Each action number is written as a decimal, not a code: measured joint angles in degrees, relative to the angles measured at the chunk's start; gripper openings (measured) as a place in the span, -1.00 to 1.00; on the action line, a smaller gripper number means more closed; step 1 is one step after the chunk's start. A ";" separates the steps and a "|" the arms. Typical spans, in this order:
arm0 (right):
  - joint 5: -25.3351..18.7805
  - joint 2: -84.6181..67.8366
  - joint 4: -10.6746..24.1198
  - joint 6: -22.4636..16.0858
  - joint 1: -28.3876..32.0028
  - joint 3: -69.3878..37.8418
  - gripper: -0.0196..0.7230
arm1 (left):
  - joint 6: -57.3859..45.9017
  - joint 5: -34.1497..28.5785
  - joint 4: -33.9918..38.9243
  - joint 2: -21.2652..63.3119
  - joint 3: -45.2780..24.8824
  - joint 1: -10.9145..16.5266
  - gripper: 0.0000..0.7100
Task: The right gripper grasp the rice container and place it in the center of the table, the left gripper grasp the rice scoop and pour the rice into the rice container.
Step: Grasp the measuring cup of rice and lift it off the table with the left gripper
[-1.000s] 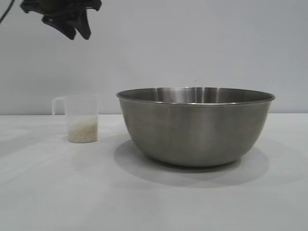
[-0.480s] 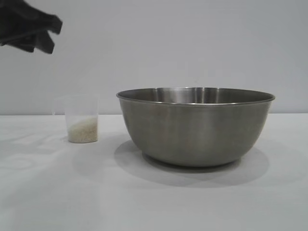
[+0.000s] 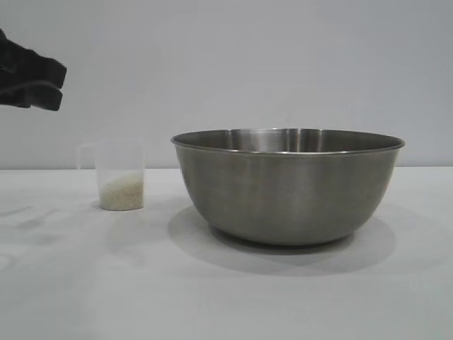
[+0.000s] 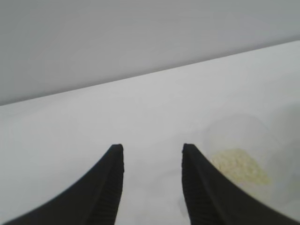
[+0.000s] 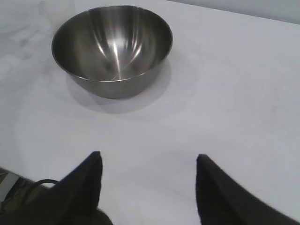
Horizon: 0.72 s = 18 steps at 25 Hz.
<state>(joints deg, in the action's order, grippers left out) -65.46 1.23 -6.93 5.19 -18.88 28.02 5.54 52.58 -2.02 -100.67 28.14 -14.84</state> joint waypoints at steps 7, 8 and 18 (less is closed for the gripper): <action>0.00 0.00 0.00 0.00 0.00 0.00 0.06 | -7.68 4.90 2.68 -4.86 0.00 0.00 -0.28; 0.00 0.00 0.00 0.00 0.00 0.00 0.06 | -7.92 4.90 2.81 -5.30 0.00 0.00 -0.28; 0.00 0.00 0.00 0.00 0.00 0.00 0.06 | -7.26 6.56 3.05 -9.85 0.00 0.00 -0.28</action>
<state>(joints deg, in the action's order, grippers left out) -65.46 1.23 -6.93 5.19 -18.88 28.02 -1.72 59.14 1.03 -110.52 28.14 -14.84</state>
